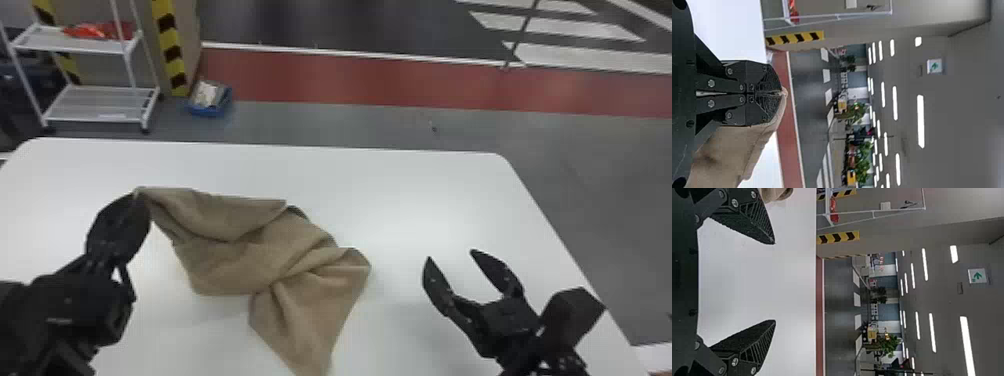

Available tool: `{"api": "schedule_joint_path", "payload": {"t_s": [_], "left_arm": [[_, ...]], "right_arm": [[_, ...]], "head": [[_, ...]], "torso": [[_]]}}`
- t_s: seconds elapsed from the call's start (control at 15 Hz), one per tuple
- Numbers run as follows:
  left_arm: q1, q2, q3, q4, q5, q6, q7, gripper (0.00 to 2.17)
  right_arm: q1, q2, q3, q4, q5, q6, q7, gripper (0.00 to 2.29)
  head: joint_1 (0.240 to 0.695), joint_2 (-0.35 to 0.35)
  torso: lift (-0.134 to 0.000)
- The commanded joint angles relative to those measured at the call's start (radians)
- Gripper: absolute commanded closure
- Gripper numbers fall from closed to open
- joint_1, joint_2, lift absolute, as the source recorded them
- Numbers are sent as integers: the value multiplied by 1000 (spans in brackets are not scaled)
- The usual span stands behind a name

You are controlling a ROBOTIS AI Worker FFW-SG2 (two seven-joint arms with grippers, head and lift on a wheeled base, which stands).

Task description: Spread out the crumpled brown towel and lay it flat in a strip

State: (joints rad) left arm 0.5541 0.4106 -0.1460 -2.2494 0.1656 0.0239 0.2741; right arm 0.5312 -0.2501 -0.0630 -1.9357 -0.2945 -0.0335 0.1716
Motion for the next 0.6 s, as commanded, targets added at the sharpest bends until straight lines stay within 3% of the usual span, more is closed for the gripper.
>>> {"api": "schedule_joint_path", "payload": {"t_s": [0.0,0.27,0.53], "left_arm": [[-6,4,108,-32,61,0,-9,1382],[-2,-4,134,-19,89,43,-13,1382],[-13,-9,131,17,87,43,-23,1382]], "right_arm": [[-2,0,29,-2,12,21,12,184],[-19,-3,75,-17,24,60,17,184],[-4,-8,117,-85,34,159,51,184]], "head": [[695,-77],[695,36],[695,97]], "torso": [[-124],[-124],[-124]]}}
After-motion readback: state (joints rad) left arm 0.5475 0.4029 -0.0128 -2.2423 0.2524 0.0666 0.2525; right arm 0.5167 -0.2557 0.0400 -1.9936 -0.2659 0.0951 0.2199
